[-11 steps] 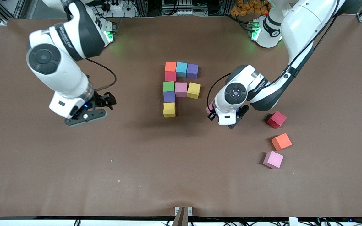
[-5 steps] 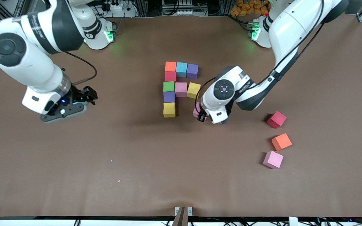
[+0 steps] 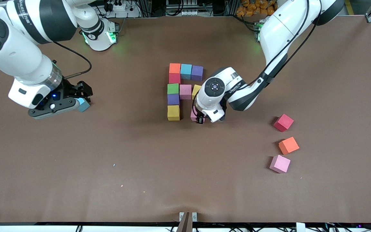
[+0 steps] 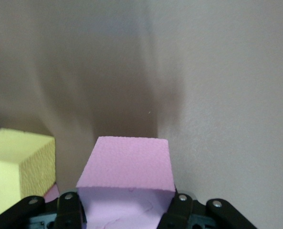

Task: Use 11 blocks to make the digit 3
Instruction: 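Lower pink at the column with the left gripper while the right gripper reaches cyan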

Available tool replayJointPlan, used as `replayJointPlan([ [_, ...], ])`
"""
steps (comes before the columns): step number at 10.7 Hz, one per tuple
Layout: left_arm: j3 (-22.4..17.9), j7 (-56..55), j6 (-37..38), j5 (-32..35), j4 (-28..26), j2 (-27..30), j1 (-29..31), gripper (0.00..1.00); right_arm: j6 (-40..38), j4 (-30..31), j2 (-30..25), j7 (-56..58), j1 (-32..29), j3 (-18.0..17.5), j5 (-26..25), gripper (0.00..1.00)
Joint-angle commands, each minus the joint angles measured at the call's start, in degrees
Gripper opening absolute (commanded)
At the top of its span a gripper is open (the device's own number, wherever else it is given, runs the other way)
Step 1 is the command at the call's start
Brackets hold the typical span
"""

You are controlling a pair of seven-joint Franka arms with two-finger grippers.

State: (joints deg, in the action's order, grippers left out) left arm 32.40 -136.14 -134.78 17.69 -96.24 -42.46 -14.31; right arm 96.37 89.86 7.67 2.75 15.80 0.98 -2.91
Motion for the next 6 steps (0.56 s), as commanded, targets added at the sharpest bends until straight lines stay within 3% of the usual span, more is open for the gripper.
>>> replayJointPlan([
  [1, -0.8, -4.4, -2.7, -0.4, 0.2, -0.5, -1.3, 0.03, 0.0, 2.2, -2.4, 1.0, -2.5, -0.3, 2.5, 1.00],
  [3, -0.8, -6.2, -7.1, -0.3, -1.0, -1.0, -1.6, 0.03, 0.0, 3.6, -3.3, 4.4, -6.7, -0.5, 4.7, 1.00],
  [6, -0.8, -7.6, -9.4, -0.4, -2.2, -1.2, -1.9, 0.03, -1.2, 4.6, -4.6, 6.1, -7.8, -0.5, 5.2, 1.00],
])
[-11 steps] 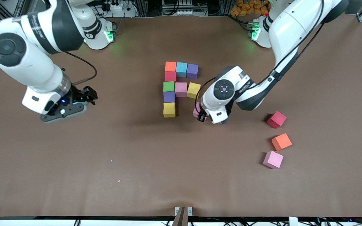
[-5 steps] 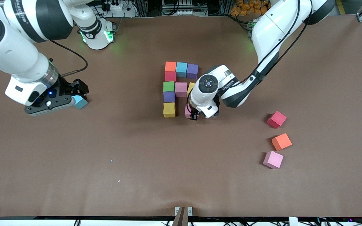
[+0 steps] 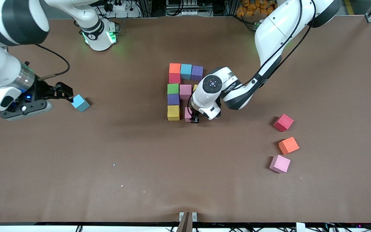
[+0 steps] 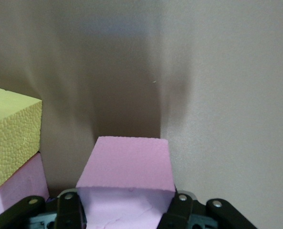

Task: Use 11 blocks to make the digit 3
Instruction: 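Lower pink at the column with the left gripper while the right gripper reaches cyan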

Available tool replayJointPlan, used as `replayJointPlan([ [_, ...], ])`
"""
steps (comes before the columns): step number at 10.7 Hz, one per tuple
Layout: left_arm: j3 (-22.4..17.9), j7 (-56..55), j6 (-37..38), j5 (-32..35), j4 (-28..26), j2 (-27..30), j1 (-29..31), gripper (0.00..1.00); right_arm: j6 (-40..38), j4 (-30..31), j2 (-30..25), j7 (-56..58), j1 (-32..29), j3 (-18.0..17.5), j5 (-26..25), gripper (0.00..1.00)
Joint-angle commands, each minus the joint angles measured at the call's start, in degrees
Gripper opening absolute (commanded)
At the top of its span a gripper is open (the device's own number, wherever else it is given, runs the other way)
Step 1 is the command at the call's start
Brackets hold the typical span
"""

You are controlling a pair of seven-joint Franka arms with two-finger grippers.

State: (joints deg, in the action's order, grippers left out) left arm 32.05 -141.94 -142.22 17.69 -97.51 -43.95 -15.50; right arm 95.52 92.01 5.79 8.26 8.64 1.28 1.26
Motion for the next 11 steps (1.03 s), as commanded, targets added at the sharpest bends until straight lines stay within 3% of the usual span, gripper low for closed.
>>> replayJointPlan([
  [1, -0.5, -2.2, -2.6, -0.4, -0.9, 0.2, -0.8, 0.03, -0.8, 2.5, -3.5, 0.6, -0.9, -0.7, 0.9, 1.00],
  [11, -0.5, -2.7, -5.8, -0.4, -0.8, -2.4, -2.1, 0.05, -1.8, 0.8, -6.9, -0.3, -6.9, -0.6, 0.8, 1.00],
])
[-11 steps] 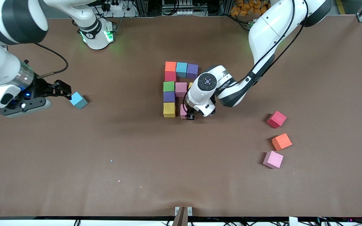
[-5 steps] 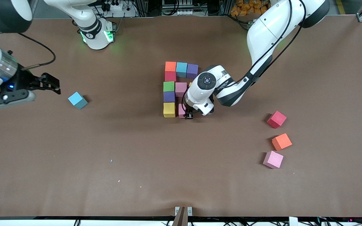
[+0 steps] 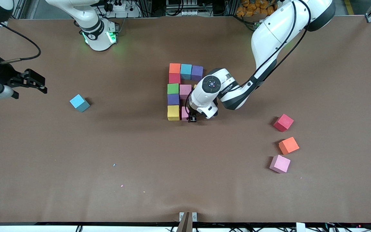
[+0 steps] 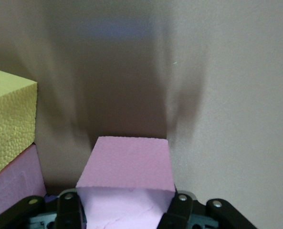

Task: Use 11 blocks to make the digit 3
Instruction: 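Lower pink at the column with the left gripper while the right gripper reaches cyan, then open the left gripper and move it to the loose light pink cube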

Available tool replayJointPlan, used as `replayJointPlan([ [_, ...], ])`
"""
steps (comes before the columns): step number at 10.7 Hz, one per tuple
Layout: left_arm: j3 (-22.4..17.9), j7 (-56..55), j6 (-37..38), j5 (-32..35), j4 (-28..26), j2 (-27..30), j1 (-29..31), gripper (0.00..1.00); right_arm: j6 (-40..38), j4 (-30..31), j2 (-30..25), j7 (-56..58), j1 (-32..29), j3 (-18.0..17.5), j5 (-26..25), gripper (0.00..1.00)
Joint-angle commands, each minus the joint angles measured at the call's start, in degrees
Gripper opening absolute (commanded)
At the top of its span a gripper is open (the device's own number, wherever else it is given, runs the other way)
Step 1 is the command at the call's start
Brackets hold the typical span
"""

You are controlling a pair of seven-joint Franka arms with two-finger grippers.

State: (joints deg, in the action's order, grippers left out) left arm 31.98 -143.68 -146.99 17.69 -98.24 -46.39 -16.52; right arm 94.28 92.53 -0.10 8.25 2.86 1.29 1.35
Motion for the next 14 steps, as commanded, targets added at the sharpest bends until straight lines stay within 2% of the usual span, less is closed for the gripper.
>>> replayJointPlan([
  [1, -0.4, -0.9, -1.5, -0.3, -0.2, 0.1, -1.1, 0.05, -0.6, 0.0, -1.0, -0.3, -0.9, -0.7, 0.3, 1.00],
  [5, -0.5, -0.9, -1.7, 0.7, -0.3, -0.1, -2.0, 0.08, -0.2, -1.5, -0.3, -0.3, -1.2, -0.6, 0.6, 1.00],
  [6, -0.7, -0.9, -1.8, 0.9, -0.2, -0.4, -2.0, 0.19, -0.7, -1.7, -0.4, -0.3, -1.3, -0.6, 0.7, 1.00],
  [7, -1.2, -0.7, -1.7, 1.7, -0.2, -0.4, -2.1, 0.63, -1.4, -1.7, -0.6, -0.2, -0.8, -0.9, 0.0, 1.00],
  [8, -1.3, -0.7, -1.7, 2.7, -0.2, -0.4, -2.5, 1.00, -1.8, -2.0, -0.5, -0.2, -0.8, -0.9, -1.0, 1.00],
  [10, -1.3, -0.7, -1.4, 2.9, -0.3, 0.4, -1.9, 1.00, -1.8, -2.0, -0.6, 0.1, -1.2, -0.7, -1.4, 1.00],
  [14, -1.1, -2.6, 2.1, 3.1, -0.5, 7.3, -1.4, 1.00, -0.9, -1.7, 0.0, -0.2, -1.5, -0.6, -1.2, 1.00],
])
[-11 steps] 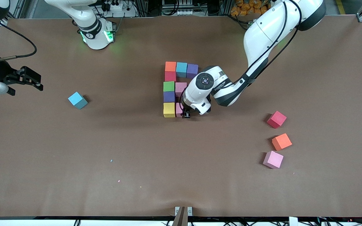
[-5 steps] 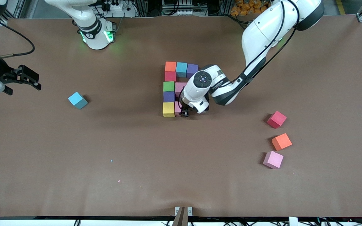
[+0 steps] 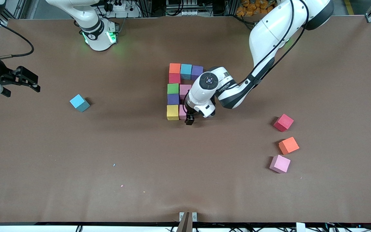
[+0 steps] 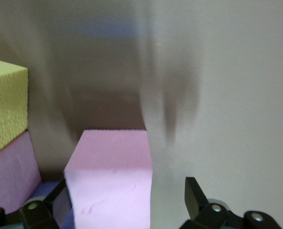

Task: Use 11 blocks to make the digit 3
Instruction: 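Open the left gripper and move it to the loose light pink cube, then lower the left gripper and grasp the light pink cube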

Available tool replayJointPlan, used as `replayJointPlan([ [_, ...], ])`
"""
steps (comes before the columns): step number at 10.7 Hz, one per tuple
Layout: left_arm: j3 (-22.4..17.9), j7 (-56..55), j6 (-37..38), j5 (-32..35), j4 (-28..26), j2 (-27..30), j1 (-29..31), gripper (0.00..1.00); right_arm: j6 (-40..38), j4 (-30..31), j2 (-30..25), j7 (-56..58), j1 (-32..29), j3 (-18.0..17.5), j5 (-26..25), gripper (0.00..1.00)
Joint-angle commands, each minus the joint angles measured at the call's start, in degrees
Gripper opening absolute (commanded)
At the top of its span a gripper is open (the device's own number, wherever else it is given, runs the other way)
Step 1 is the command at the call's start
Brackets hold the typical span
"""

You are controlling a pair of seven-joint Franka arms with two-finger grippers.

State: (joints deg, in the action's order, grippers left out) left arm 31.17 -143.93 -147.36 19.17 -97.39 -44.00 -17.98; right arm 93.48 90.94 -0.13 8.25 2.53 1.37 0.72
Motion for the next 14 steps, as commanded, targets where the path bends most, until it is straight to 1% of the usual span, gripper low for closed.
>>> replayJointPlan([
  [1, -0.4, -2.0, 3.7, 1.7, -1.2, 7.0, 0.5, 1.00, 0.0, 0.0, 0.6, -0.2, -1.2, -0.7, -0.5, 1.00],
  [3, -0.1, 4.8, 5.8, 1.7, -1.0, 9.8, 4.5, 1.00, -0.1, 0.2, 0.6, -0.3, -1.1, -0.7, -0.3, 1.00],
  [4, -0.2, 8.4, 7.0, 1.7, -0.7, 10.2, 5.6, 1.00, -0.1, 0.2, 0.5, -0.3, -1.1, -0.6, -0.3, 1.00],
  [6, -0.1, 17.9, 7.2, 1.7, -0.3, 11.3, 10.9, 1.00, -0.2, -0.1, 0.2, -0.3, -1.2, -0.5, -0.2, 1.00],
  [8, -0.4, 30.5, 8.6, 1.3, 3.2, 10.8, 12.6, 1.00, -0.4, -0.1, 0.2, -0.3, -3.0, -0.6, 0.1, 1.00],
  [9, -0.3, 38.0, 9.6, 1.0, 5.1, 10.0, 14.4, 1.00, -0.4, -0.1, 0.2, -0.3, -3.0, -0.6, 0.1, 1.00],
  [11, -0.3, 59.0, 15.4, 0.7, 8.3, 8.8, 17.6, 1.00, -0.3, 0.0, 0.2, -0.3, -3.1, -0.6, 0.1, 1.00],
  [12, -0.3, 68.2, 16.9, 0.6, 9.1, 8.3, 19.5, 1.00, 0.0, 0.1, 0.4, -0.3, -3.1, -0.6, 0.1, 1.00],
  [14, -0.3, 88.3, 18.4, -1.6, 9.2, 7.9, 23.7, 1.00, 0.3, 0.0, 0.5, -0.3, -3.1, -0.6, 0.2, 1.00],
])
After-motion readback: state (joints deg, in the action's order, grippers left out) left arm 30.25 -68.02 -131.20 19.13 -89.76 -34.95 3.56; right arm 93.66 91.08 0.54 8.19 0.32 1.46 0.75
